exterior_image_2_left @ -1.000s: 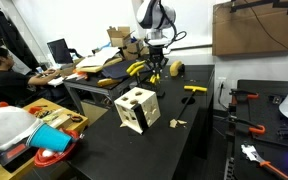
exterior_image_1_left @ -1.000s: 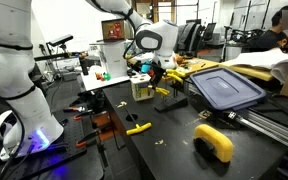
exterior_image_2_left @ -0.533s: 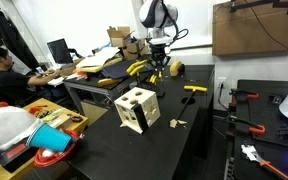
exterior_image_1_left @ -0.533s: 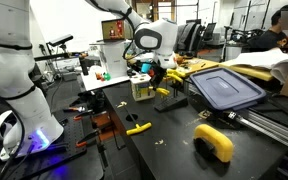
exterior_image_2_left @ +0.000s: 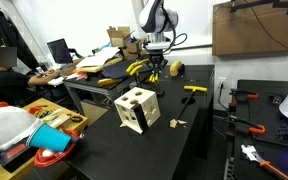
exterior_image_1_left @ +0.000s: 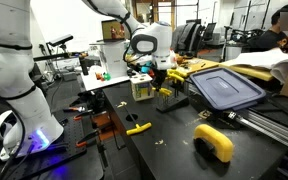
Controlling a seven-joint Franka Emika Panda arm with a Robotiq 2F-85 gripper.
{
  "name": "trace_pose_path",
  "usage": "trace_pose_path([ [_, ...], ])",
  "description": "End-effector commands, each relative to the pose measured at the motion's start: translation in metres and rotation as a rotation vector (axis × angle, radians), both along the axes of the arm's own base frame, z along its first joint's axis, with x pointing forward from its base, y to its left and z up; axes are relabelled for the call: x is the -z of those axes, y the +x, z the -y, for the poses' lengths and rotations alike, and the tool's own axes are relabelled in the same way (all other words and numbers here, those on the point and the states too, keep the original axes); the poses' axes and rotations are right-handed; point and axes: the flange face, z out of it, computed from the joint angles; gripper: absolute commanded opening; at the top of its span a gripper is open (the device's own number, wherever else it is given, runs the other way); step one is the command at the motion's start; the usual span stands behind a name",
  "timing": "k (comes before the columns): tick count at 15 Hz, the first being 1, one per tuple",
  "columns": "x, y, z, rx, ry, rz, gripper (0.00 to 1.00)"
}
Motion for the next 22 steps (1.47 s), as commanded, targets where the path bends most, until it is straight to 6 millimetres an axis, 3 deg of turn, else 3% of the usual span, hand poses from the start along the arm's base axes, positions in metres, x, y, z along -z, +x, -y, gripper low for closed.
trace_pose_path([
  [1, 0.0, -0.005, -0.013, 0.007, -0.014, 0.01, 0.04],
  [12, -0.017, -0.022, -0.013, -0.033, -0.115, 0.073, 0.04],
  [22, 0.002, -0.009, -0.016, -0.068, -0.14, 0.108, 0.04],
])
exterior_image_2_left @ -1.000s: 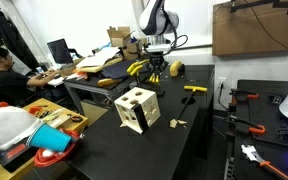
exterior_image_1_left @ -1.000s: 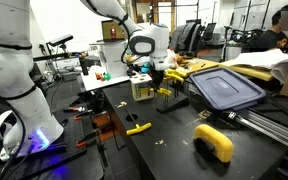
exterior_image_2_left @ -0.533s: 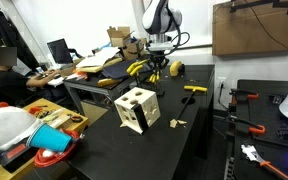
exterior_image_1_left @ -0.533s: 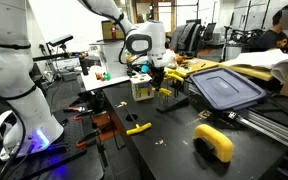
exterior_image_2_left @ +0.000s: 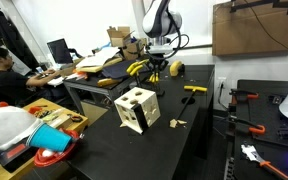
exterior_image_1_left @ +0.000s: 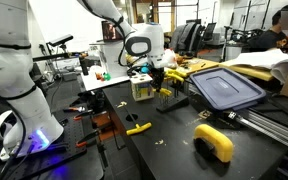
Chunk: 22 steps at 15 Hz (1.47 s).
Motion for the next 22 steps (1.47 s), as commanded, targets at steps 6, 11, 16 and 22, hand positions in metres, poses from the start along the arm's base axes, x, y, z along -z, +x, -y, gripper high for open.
trace_pose_path([
  [6, 0.0051, 0.003, -0.0003, 0.008, 0.001, 0.058, 0.04],
  [11, 0.0041, 0.0033, 0.0009, 0.011, 0.037, 0.075, 0.04],
  [16, 0.0038, 0.0001, 0.0005, 0.014, 0.029, 0.061, 0.04],
  [22, 0.0043, 0.0006, -0.0006, 0.008, 0.012, 0.048, 0.04],
])
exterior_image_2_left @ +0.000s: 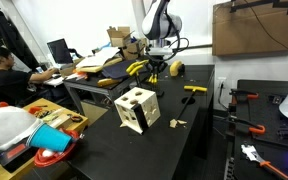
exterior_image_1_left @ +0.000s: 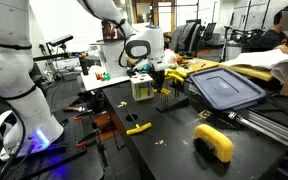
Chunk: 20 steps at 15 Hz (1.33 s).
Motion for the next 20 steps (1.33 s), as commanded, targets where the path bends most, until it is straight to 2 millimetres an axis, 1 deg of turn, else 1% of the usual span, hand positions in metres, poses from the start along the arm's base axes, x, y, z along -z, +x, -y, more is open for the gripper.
trace_pose_path([
  [1, -0.004, -0.001, -0.001, 0.003, -0.015, 0.003, 0.04],
  [7, -0.004, 0.0, -0.001, -0.003, -0.03, -0.008, 0.04],
  [13, -0.003, -0.001, -0.006, 0.0, -0.058, -0.028, 0.04],
  [20, -0.003, 0.0, -0.013, -0.037, -0.012, -0.033, 0.04],
])
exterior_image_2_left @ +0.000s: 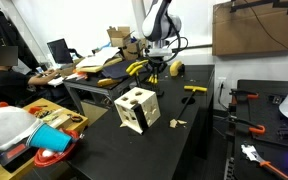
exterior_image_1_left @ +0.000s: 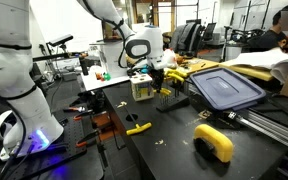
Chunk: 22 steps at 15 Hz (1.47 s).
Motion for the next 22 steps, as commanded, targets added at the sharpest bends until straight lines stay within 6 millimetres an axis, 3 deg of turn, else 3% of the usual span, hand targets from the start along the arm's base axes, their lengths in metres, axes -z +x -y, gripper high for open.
trace_pose_path([
  [1, -0.004, -0.001, -0.006, -0.025, 0.044, -0.007, 0.04],
  [14, 0.008, -0.003, -0.001, 0.021, 0.045, -0.007, 0.04],
  [20, 0.015, -0.01, 0.015, 0.173, 0.117, 0.019, 0.04],
  [21, 0.016, -0.012, 0.017, 0.195, 0.123, 0.024, 0.41],
  [22, 0.016, -0.013, 0.018, 0.211, 0.129, 0.03, 0.43],
])
